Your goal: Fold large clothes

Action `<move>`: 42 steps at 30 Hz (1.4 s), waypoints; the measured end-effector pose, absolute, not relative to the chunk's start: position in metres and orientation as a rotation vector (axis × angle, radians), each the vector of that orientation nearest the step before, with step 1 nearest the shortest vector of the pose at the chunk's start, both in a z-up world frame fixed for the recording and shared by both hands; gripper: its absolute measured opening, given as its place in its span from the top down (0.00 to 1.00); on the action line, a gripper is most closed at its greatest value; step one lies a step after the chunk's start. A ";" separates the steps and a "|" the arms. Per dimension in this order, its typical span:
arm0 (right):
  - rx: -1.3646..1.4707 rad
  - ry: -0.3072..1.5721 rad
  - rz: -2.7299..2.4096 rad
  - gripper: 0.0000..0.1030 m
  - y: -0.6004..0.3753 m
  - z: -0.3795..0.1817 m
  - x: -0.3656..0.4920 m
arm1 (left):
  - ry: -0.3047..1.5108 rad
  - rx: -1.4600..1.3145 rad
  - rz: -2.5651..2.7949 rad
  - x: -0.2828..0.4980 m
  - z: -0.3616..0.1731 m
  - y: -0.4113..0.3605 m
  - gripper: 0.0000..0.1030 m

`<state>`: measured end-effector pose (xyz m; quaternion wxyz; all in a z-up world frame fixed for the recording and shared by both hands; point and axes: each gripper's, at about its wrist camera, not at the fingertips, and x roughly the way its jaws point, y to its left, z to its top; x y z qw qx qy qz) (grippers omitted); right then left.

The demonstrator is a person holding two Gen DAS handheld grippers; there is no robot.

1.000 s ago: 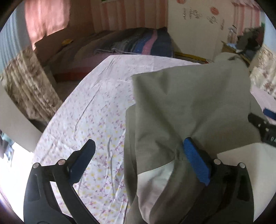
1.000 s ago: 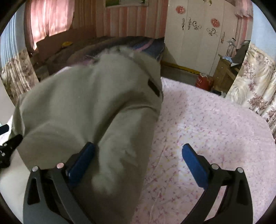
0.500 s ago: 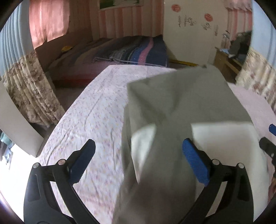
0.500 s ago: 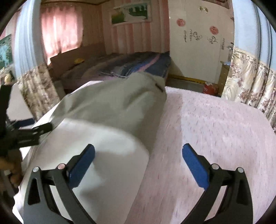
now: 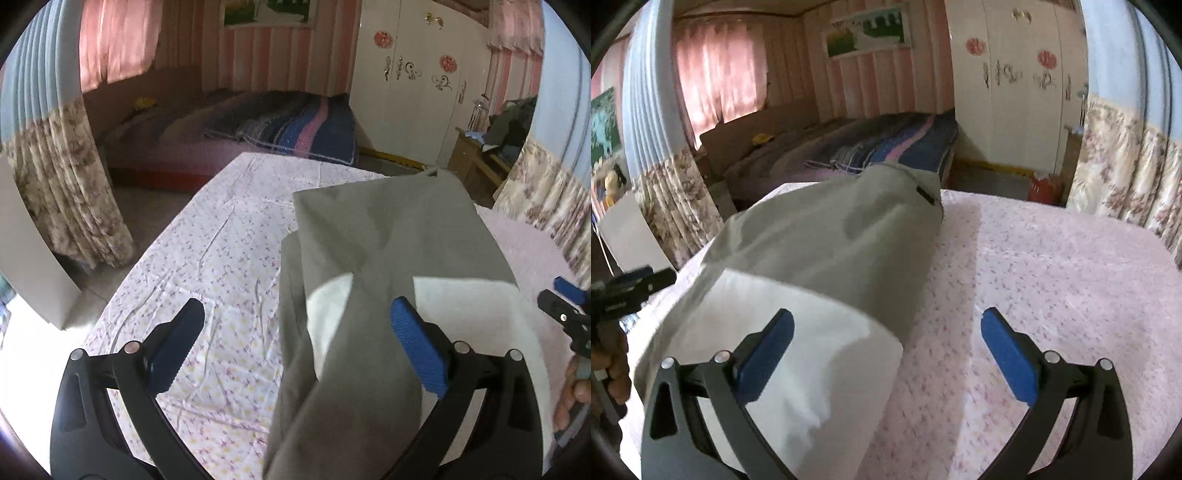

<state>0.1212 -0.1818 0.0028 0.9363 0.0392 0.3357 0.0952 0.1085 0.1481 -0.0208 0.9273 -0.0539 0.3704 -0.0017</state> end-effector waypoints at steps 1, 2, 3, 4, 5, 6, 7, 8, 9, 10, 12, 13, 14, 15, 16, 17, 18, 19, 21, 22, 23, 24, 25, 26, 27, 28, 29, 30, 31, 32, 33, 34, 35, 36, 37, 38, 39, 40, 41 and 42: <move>0.096 0.703 0.202 0.02 -0.182 0.002 0.129 | 0.773 -0.108 -0.012 0.113 -0.024 0.149 0.03; 0.121 0.735 0.207 0.02 -0.180 -0.002 0.138 | 0.796 -0.106 -0.018 0.120 -0.030 0.151 0.03; 0.136 0.754 0.213 0.02 -0.178 -0.007 0.144 | 0.828 -0.109 -0.026 0.127 -0.039 0.153 0.03; 0.148 0.776 0.219 0.02 -0.177 -0.011 0.151 | 0.864 -0.109 -0.053 0.133 -0.049 0.151 0.03; 0.152 0.811 0.212 0.02 -0.174 -0.020 0.158 | 0.882 -0.109 -0.077 0.136 -0.057 0.148 0.03; 0.163 0.834 0.220 0.02 -0.171 -0.027 0.162 | 0.887 -0.102 -0.079 0.139 -0.063 0.147 0.03; 0.179 0.851 0.228 0.02 -0.170 -0.034 0.165 | 0.890 -0.091 -0.078 0.140 -0.069 0.144 0.03; 0.191 0.863 0.230 0.02 -0.169 -0.040 0.167 | 0.898 -0.093 -0.082 0.143 -0.074 0.142 0.03; 0.203 0.878 0.241 0.02 -0.167 -0.046 0.170 | 0.906 -0.103 -0.085 0.144 -0.078 0.141 0.03; 0.219 0.891 0.254 0.02 -0.167 -0.050 0.172 | 0.917 -0.128 -0.088 0.147 -0.084 0.141 0.03; 0.244 0.940 0.295 0.02 -0.164 -0.059 0.181 | 0.930 -0.159 -0.089 0.151 -0.092 0.142 0.03; 0.250 0.963 0.321 0.04 -0.161 -0.063 0.184 | 0.932 -0.179 -0.093 0.153 -0.095 0.143 0.03; 0.252 0.976 0.337 0.05 -0.157 -0.066 0.188 | 0.934 -0.190 -0.096 0.155 -0.098 0.143 0.03; 0.244 0.976 0.344 0.09 -0.154 -0.067 0.188 | 0.934 -0.197 -0.100 0.157 -0.100 0.144 0.03; 0.236 0.973 0.348 0.13 -0.151 -0.068 0.189 | 0.937 -0.207 -0.104 0.158 -0.104 0.143 0.03; 0.227 0.964 0.345 0.15 -0.148 -0.068 0.188 | 0.942 -0.217 -0.108 0.160 -0.106 0.141 0.03; 0.219 0.957 0.345 0.21 -0.145 -0.068 0.187 | 0.944 -0.222 -0.114 0.161 -0.108 0.140 0.03; 0.212 0.949 0.345 0.26 -0.143 -0.068 0.185 | 0.945 -0.215 -0.118 0.162 -0.108 0.137 0.03; 0.203 0.925 0.352 0.37 -0.141 -0.065 0.183 | 0.937 -0.208 -0.153 0.165 -0.106 0.134 0.25; 0.201 0.911 0.360 0.43 -0.141 -0.063 0.181 | 0.931 -0.218 -0.199 0.165 -0.103 0.130 0.36; 0.200 0.900 0.368 0.46 -0.142 -0.061 0.180 | 0.926 -0.211 -0.211 0.165 -0.101 0.124 0.54; 0.197 0.889 0.376 0.52 -0.142 -0.058 0.179 | 0.918 -0.160 -0.204 0.164 -0.097 0.112 0.62; 0.196 0.875 0.380 0.58 -0.143 -0.056 0.178 | 0.910 -0.135 -0.191 0.163 -0.095 0.105 0.64; 0.200 0.862 0.386 0.60 -0.145 -0.053 0.177 | 0.905 -0.127 -0.180 0.164 -0.095 0.101 0.66; 0.206 0.854 0.390 0.63 -0.147 -0.049 0.177 | 0.902 -0.130 -0.173 0.164 -0.094 0.098 0.69; 0.210 0.847 0.394 0.65 -0.149 -0.047 0.176 | 0.897 -0.130 -0.170 0.165 -0.092 0.096 0.70; 0.213 0.839 0.397 0.67 -0.152 -0.044 0.176 | 0.888 -0.124 -0.165 0.164 -0.089 0.093 0.74; 0.211 0.833 0.397 0.69 -0.156 -0.041 0.175 | 0.870 -0.106 -0.160 0.164 -0.081 0.084 0.79; 0.202 0.821 0.392 0.71 -0.159 -0.036 0.175 | 0.857 -0.095 -0.163 0.165 -0.075 0.076 0.82; 0.187 0.809 0.382 0.72 -0.164 -0.031 0.174 | 0.843 -0.092 -0.179 0.167 -0.065 0.062 0.87; 0.167 0.787 0.365 0.72 -0.173 -0.024 0.173 | 0.834 -0.090 -0.197 0.170 -0.058 0.050 0.88; 0.161 0.769 0.348 0.72 -0.186 -0.018 0.172 | 0.829 -0.083 -0.211 0.171 -0.053 0.039 0.89; 0.160 0.755 0.333 0.72 -0.198 -0.010 0.172 | 0.825 -0.070 -0.226 0.175 -0.048 0.023 0.89; 0.153 0.741 0.309 0.72 -0.217 0.000 0.174 | 0.821 -0.061 -0.241 0.180 -0.046 0.007 0.89; 0.139 0.736 0.289 0.72 -0.232 0.005 0.177 | 0.819 -0.058 -0.263 0.187 -0.044 -0.017 0.89; 0.119 0.736 0.270 0.73 -0.246 0.010 0.180 | 0.821 -0.059 -0.278 0.195 -0.044 -0.034 0.89; 0.104 0.738 0.241 0.72 -0.268 0.016 0.184 | 0.825 -0.069 -0.302 0.205 -0.044 -0.059 0.89; 0.092 0.739 0.218 0.72 -0.284 0.018 0.186 | 0.823 -0.077 -0.320 0.210 -0.044 -0.075 0.89; 0.075 0.741 0.194 0.72 -0.301 0.020 0.189 | 0.820 -0.080 -0.336 0.216 -0.044 -0.092 0.89; 0.064 0.744 0.162 0.72 -0.326 0.020 0.191 | 0.816 -0.080 -0.358 0.224 -0.044 -0.119 0.89</move>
